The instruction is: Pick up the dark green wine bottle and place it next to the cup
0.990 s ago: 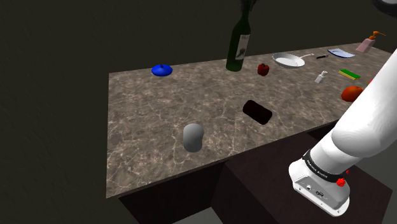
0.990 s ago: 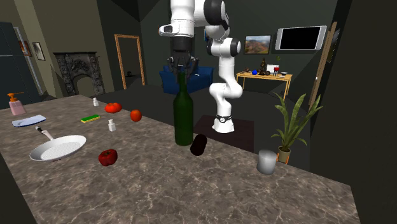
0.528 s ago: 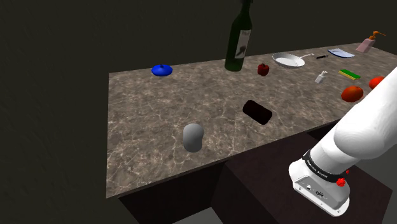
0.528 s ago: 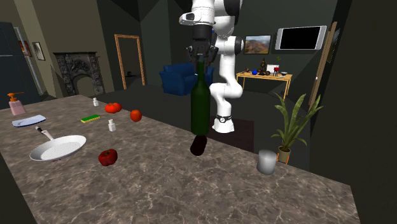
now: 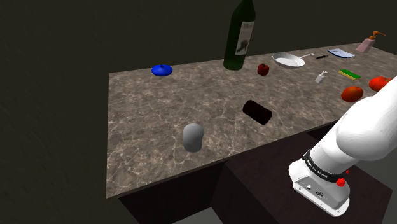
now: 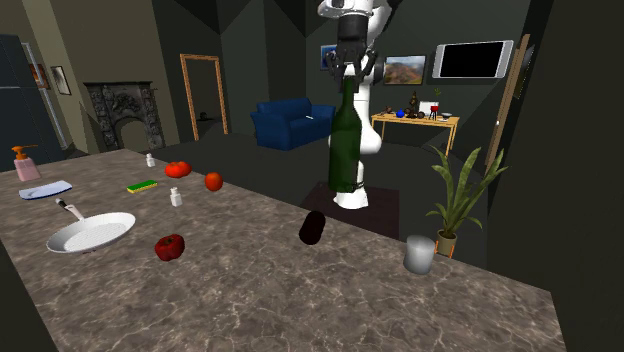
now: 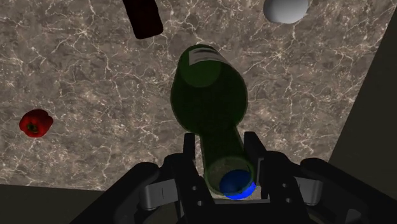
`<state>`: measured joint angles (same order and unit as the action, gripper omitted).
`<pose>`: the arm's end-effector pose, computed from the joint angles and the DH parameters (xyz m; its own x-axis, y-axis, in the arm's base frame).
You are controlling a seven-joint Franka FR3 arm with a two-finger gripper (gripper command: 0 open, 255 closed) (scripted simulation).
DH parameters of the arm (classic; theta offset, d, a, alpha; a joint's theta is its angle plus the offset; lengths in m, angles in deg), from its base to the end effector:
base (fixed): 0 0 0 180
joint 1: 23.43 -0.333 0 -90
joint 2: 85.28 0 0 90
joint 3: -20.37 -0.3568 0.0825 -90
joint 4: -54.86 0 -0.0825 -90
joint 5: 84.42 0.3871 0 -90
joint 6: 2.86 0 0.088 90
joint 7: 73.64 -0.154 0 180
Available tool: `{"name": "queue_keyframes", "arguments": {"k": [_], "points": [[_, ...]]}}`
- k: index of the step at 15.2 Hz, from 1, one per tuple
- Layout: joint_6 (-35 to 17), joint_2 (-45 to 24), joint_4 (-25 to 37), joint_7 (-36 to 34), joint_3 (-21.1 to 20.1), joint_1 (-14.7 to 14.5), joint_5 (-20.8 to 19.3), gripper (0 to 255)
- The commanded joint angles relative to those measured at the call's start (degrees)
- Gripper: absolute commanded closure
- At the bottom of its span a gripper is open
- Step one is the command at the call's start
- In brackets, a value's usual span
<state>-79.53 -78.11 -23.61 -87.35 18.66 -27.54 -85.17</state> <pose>0.4772 0.0479 0.7545 0.9855 -0.1406 0.0947 -0.1406 -0.9900 -0.0065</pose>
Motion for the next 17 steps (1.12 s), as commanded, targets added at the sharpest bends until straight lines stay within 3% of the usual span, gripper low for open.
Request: {"name": "queue_keyframes", "arguments": {"k": [1,8,14,17], "points": [[2.3,0.3,2.0,-2.1,-1.2,-0.9,0.0,255],[11.1,-0.3,11.1,-10.7,-6.5,-4.4,-0.3,255],[20.0,-5.1,24.6,-18.8,-11.8,-8.3,-2.0,255],[15.6,-1.0,16.2,-18.2,-11.0,-7.8,-0.7,255]]}}
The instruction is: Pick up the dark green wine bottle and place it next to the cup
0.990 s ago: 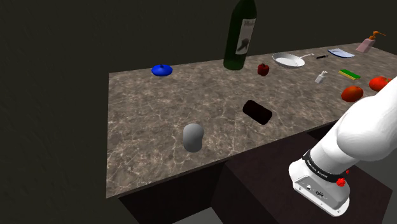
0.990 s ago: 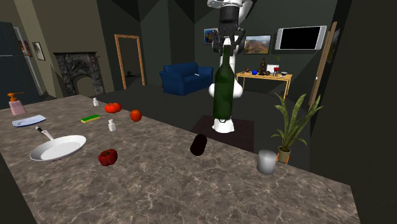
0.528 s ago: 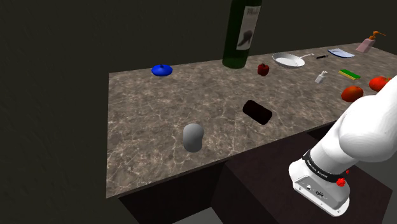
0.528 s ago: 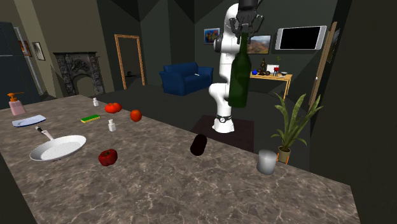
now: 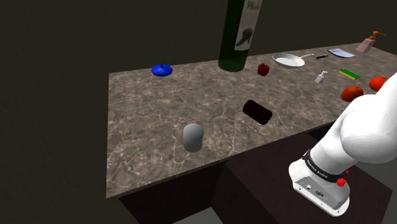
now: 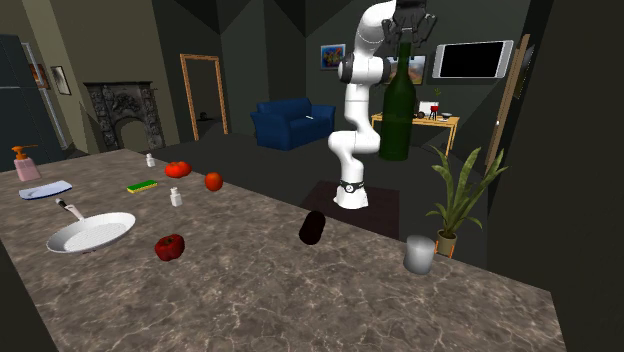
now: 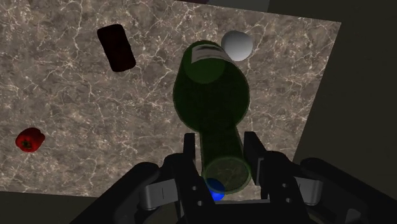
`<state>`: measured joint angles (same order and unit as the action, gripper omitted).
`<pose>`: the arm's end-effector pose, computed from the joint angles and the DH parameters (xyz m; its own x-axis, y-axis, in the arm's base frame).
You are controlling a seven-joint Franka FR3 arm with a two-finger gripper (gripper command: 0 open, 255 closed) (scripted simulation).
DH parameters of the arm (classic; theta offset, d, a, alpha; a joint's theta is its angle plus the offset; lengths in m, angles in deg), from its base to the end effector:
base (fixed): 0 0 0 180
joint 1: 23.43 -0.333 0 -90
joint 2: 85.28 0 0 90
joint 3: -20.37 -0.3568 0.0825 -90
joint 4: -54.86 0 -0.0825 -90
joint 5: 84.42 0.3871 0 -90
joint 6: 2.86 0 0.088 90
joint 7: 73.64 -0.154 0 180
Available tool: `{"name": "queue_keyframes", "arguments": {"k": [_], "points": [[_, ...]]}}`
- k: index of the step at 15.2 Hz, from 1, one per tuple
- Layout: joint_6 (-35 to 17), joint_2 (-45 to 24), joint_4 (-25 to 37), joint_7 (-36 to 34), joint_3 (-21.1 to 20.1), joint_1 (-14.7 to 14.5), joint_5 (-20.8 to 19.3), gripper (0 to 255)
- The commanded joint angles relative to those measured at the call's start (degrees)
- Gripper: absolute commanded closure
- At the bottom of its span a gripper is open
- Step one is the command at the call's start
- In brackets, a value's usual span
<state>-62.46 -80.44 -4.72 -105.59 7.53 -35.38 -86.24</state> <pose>0.3819 0.1803 0.8395 0.9855 -0.1413 0.0942 -0.1414 -0.9899 -0.0061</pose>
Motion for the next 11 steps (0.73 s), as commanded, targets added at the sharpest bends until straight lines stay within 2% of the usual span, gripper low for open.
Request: {"name": "queue_keyframes", "arguments": {"k": [1,11], "points": [[-2.7,2.4,-5.0,0.1,0.4,0.2,0.7,255],[-13.2,10.6,-23.6,1.2,1.7,0.4,2.4,255]]}}
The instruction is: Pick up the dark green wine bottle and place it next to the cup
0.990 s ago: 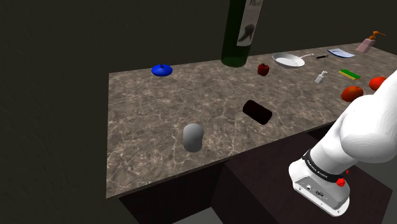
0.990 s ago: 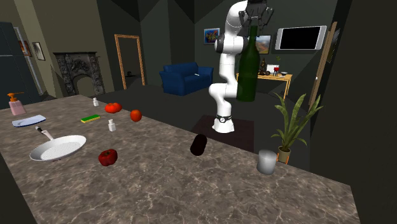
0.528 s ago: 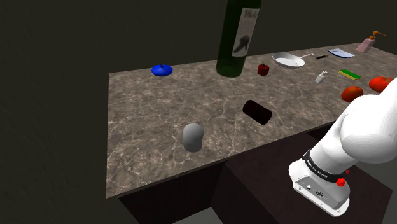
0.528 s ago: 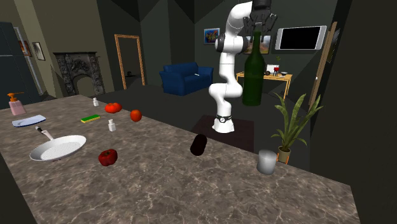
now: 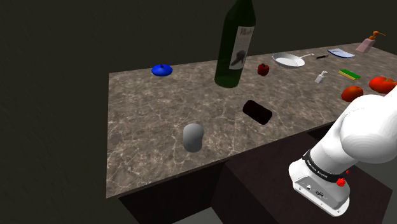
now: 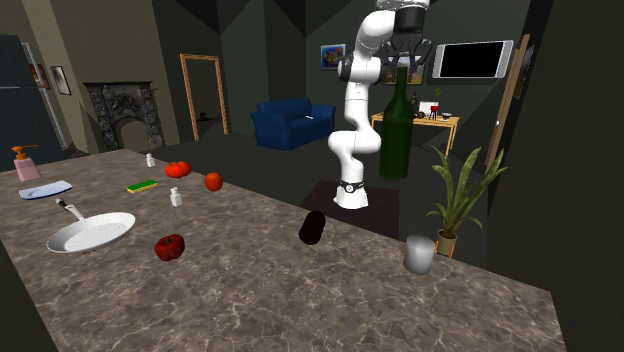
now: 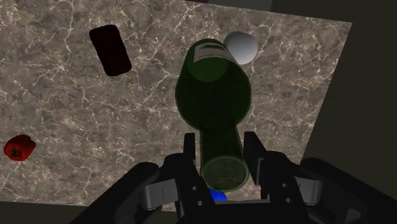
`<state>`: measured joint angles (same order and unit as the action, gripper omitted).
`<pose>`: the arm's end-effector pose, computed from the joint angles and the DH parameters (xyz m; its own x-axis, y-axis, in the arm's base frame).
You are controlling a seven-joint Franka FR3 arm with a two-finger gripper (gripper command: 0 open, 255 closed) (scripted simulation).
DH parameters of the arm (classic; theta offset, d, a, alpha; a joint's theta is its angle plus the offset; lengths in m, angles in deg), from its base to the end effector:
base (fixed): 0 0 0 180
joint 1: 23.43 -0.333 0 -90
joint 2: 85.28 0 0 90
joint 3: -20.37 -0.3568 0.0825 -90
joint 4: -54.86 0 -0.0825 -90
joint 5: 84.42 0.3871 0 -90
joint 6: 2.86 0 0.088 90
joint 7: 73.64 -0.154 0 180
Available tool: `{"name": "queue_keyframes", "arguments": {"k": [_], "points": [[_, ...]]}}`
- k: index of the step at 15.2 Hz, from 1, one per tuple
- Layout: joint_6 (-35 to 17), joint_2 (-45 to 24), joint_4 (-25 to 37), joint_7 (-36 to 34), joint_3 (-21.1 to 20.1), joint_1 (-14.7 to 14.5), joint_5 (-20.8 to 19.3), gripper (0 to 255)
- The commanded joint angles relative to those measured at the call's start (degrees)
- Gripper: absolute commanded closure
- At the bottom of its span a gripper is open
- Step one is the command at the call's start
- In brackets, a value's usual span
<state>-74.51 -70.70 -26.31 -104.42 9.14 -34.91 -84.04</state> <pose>0.3758 0.1795 0.7804 0.9855 -0.1418 0.0936 -0.1419 -0.9899 -0.0058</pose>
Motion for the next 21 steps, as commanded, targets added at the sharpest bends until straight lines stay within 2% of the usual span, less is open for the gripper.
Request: {"name": "queue_keyframes", "arguments": {"k": [1,21], "points": [[-2.1,1.5,-3.5,0.1,0.1,0.0,0.3,255],[-18.4,10.0,-28.2,0.7,0.7,-0.5,1.6,255]]}}
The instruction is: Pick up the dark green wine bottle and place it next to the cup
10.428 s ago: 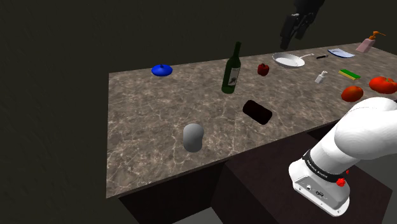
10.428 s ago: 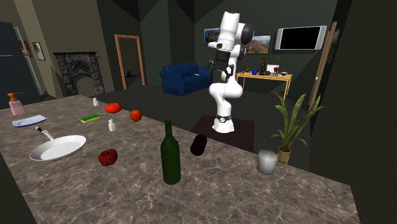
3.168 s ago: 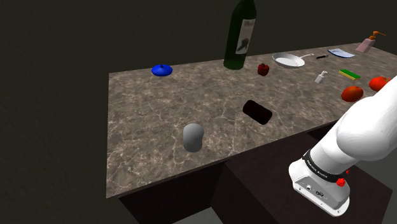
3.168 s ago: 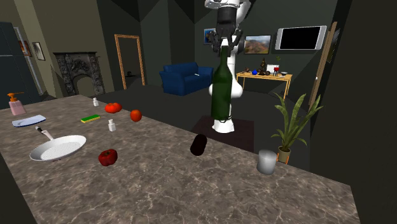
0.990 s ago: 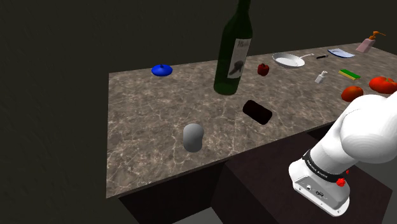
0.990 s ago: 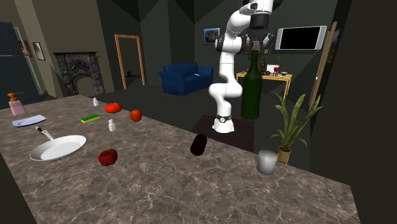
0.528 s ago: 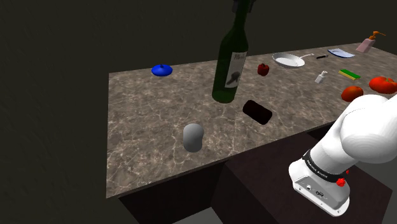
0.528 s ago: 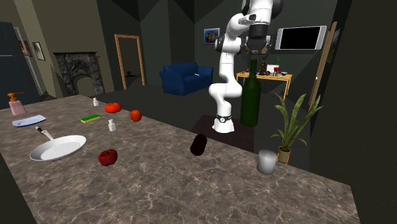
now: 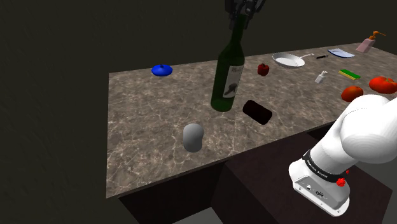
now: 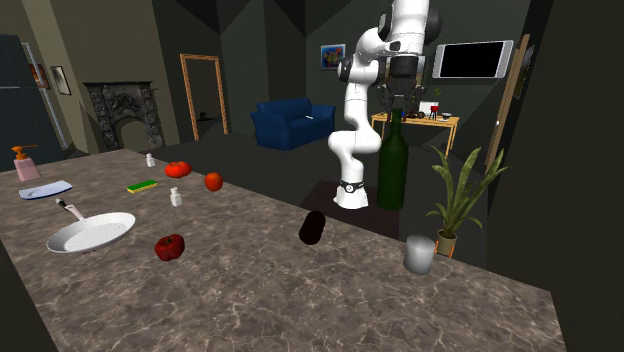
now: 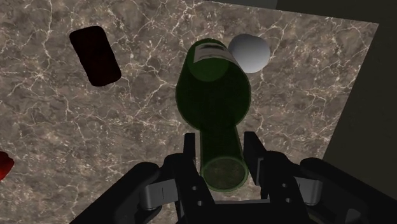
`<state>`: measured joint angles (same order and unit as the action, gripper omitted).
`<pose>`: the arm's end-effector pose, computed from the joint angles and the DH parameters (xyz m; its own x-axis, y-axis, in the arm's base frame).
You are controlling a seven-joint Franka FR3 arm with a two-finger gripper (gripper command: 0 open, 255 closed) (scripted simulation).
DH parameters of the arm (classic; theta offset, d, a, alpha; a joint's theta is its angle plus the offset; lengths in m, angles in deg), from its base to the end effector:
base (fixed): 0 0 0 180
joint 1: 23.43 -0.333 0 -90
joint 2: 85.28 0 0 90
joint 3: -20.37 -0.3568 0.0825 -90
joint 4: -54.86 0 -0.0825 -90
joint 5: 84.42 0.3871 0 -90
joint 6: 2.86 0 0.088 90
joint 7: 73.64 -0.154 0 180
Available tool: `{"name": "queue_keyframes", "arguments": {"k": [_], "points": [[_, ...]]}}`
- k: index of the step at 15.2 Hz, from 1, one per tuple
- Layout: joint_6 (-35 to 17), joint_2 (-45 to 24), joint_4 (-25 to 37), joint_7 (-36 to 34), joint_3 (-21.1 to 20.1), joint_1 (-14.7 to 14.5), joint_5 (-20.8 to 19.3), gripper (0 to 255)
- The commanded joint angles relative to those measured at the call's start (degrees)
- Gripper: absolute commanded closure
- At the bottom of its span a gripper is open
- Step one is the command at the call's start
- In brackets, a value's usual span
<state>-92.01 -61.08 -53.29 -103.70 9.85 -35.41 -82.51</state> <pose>0.3691 0.1786 0.6659 0.9854 -0.1419 0.0937 -0.1419 -0.9899 -0.0060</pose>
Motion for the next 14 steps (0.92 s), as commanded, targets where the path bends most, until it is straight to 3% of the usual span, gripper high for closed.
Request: {"name": "queue_keyframes", "arguments": {"k": [1,14], "points": [[-1.7,0.6,-2.2,0.0,0.0,-0.1,0.1,255],[-11.5,3.0,-14.4,0.0,-0.3,-0.4,0.6,255]]}}
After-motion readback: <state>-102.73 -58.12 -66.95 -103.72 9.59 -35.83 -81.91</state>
